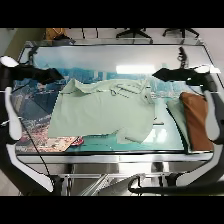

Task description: Fold the shirts.

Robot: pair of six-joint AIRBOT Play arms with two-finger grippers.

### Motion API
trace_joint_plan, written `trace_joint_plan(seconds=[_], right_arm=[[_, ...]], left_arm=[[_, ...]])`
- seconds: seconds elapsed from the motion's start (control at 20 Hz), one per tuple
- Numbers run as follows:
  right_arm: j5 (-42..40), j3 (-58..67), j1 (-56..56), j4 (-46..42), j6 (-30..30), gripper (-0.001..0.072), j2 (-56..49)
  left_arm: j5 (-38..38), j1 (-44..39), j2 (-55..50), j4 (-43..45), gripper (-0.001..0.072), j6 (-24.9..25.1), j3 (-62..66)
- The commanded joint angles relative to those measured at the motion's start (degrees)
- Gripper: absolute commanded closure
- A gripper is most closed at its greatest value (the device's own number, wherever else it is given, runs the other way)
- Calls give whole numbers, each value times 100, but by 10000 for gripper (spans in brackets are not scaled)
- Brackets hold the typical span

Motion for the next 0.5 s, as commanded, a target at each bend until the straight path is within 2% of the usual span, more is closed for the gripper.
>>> trace_joint_plan(seconds=[0.0,0.25,0.4,0.45], right_arm=[[955,-614,-483,-1292,728,473,966],[975,-3134,-1211,-1484,942,469,2533],[935,-4135,-1298,-1480,942,458,2959],[938,-4336,-1298,-1480,942,433,2983]], left_arm=[[-704,798,949,15,3,-81,-1423],[-468,1958,2041,435,4,374,-4343],[-9,2490,2275,487,5,520,-5265],[35,2577,2275,605,5,520,-5427]])
